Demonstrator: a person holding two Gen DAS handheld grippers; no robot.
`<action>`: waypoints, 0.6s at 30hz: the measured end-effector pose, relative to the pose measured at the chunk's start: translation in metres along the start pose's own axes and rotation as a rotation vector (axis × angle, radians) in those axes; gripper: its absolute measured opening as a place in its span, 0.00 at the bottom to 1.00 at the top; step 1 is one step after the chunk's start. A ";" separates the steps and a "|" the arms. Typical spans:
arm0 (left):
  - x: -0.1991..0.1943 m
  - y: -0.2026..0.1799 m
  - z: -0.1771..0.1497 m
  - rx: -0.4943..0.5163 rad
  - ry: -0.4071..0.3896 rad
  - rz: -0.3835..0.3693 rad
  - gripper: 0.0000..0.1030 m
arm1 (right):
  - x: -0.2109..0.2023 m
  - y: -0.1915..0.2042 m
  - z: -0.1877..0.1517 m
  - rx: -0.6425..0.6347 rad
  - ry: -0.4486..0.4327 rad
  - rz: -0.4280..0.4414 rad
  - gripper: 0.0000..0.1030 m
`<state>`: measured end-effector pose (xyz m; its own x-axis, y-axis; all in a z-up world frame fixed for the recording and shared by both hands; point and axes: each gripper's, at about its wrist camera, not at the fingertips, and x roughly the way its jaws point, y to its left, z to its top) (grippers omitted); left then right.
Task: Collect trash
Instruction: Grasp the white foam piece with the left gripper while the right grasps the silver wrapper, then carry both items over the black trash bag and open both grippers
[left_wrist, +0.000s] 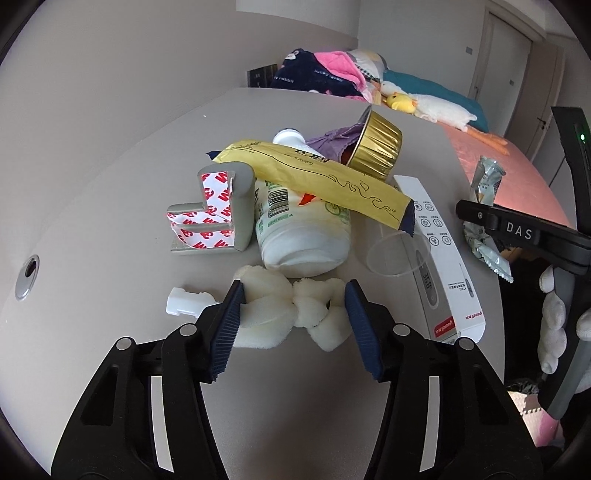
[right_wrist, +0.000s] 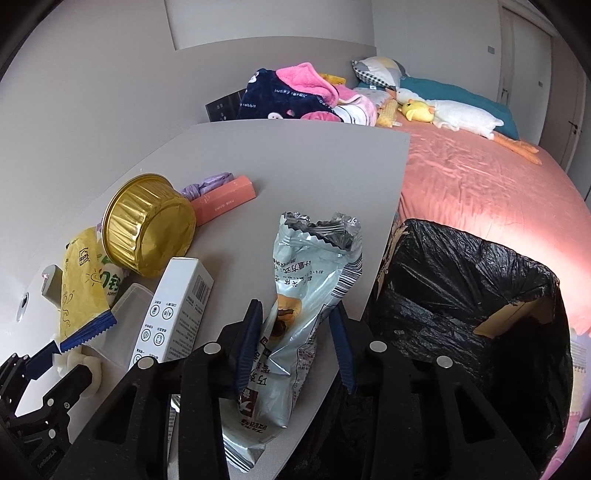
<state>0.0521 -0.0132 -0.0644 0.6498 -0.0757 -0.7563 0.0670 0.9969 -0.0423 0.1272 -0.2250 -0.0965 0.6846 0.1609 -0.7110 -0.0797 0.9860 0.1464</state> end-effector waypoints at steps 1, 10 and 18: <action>-0.002 0.004 0.001 -0.019 -0.003 0.000 0.42 | -0.002 0.000 0.000 0.002 -0.004 0.005 0.38; -0.010 0.006 -0.001 -0.050 -0.021 -0.055 0.34 | -0.017 -0.003 -0.003 0.012 -0.029 0.022 0.38; -0.036 -0.003 0.007 -0.031 -0.073 -0.045 0.32 | -0.040 -0.009 0.002 0.027 -0.080 0.038 0.38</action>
<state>0.0338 -0.0138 -0.0328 0.7000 -0.1210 -0.7038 0.0744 0.9925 -0.0966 0.1025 -0.2404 -0.0679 0.7370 0.1935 -0.6476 -0.0880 0.9774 0.1920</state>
